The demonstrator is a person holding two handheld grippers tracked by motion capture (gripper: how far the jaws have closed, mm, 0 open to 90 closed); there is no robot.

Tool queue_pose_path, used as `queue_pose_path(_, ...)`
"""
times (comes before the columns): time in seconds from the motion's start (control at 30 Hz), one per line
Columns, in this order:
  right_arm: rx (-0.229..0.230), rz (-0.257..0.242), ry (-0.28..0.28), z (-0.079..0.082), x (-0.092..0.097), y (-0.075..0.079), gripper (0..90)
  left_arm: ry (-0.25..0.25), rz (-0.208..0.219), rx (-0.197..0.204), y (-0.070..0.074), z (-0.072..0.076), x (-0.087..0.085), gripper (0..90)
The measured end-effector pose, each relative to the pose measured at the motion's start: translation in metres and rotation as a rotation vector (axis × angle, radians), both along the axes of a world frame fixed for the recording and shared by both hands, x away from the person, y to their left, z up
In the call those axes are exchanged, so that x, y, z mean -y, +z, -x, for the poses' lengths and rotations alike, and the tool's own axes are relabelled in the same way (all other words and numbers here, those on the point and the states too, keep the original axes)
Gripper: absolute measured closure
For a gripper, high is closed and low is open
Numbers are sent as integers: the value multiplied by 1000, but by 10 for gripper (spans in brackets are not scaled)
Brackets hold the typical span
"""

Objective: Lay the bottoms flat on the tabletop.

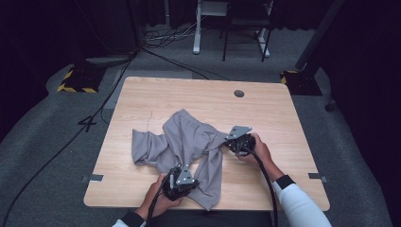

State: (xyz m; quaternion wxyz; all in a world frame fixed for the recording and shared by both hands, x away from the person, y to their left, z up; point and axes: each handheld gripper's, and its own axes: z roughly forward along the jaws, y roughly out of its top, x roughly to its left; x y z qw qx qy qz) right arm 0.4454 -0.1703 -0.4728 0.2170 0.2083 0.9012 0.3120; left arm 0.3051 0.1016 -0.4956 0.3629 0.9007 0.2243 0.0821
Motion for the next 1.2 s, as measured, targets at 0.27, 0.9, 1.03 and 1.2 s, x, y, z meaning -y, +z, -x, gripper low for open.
queue_pose_path(0.27, 26, 0, -236, -24, 63, 17, 850, 75, -5, -45, 3, -5, -50, 887)
queue_pose_path(0.9, -31, -45, -748, -41, 208, 18, 848, 210, -19, -95, 6, 14, -126, 888)
queue_pose_path(1.03, -56, -70, -736, -38, 216, 17, 845, 237, -16, -92, 7, 18, -134, 888)
queue_pose_path(1.2, -63, 6, -726, -39, 209, 14, 660, 207, -13, -102, 6, 18, -137, 880)
